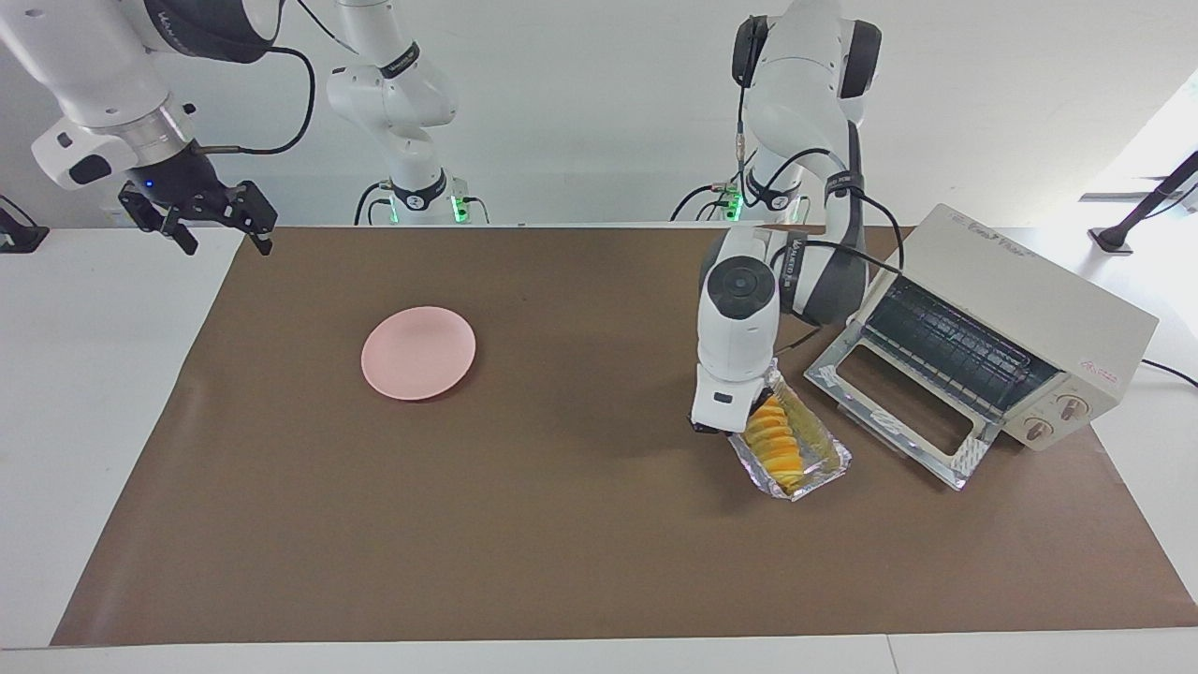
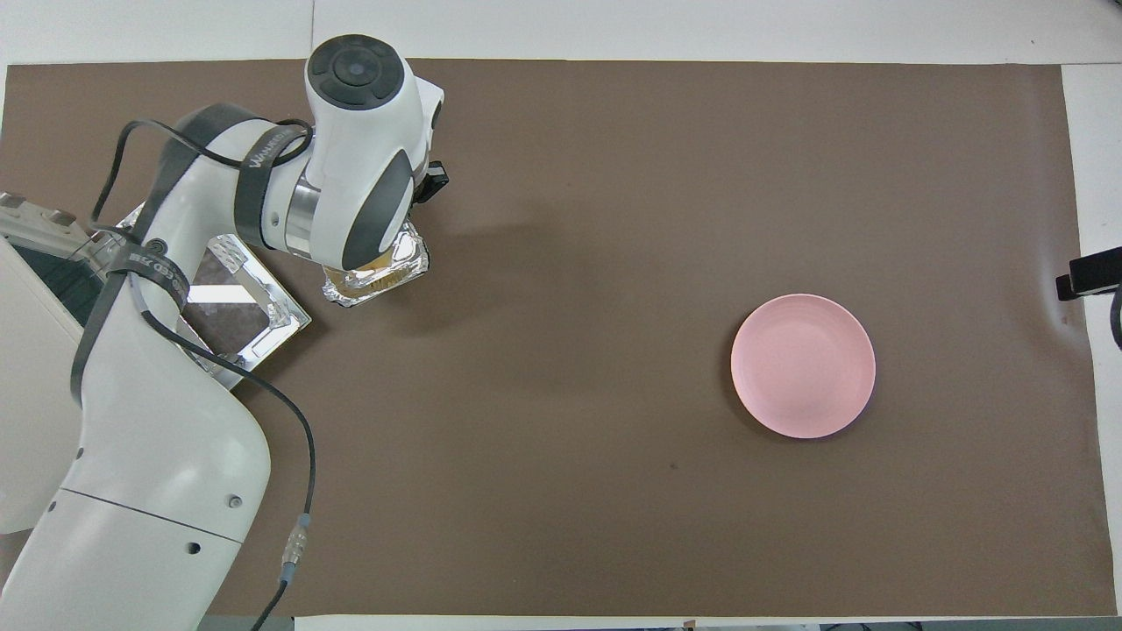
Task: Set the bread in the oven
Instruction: 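Carry the foil tray with the left gripper into the toaster oven opening, then push the foil tray deeper into the oven with the left gripper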
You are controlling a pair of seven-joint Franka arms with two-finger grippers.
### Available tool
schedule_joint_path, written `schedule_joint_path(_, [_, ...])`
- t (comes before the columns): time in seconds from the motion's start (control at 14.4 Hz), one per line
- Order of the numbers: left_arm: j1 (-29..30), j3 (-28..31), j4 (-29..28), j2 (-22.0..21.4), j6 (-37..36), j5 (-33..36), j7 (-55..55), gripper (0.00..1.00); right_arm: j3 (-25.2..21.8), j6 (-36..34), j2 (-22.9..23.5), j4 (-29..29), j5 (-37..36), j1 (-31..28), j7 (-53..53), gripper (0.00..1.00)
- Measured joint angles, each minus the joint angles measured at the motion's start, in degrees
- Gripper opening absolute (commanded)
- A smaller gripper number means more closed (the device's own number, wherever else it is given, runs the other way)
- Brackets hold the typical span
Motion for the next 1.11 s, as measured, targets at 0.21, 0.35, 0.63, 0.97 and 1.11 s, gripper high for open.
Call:
schedule_joint_path(0.21, [4.68, 0.07, -0.27, -1.63, -0.98, 0.01, 4.07, 0.00, 0.56, -0.02, -0.07, -0.04, 0.00, 0.02, 0.00, 1.00])
schedule_joint_path(0.35, [7.32, 0.11, -0.94, -2.22, -1.99, 0.01, 7.26, 0.00, 0.69, -0.02, -0.10, -0.06, 0.00, 0.17, 0.00, 1.00])
schedule_joint_path(0.63, [13.04, 0.13, -6.13, -4.95, -2.58, 0.01, 10.67, 0.00, 0.78, -0.03, -0.20, -0.06, 0.00, 0.27, 0.00, 1.00])
schedule_joint_path(0.97, [17.29, 0.24, -15.62, -10.06, -2.57, 0.73, 12.22, 0.00, 0.78, -0.05, -0.20, -0.06, 0.00, 0.27, 0.00, 1.00])
schedule_joint_path(1.11, [18.27, 0.26, -17.80, -11.51, -2.57, 1.55, 12.45, 0.00, 0.78, -0.05, -0.20, -0.06, 0.00, 0.27, 0.00, 1.00])
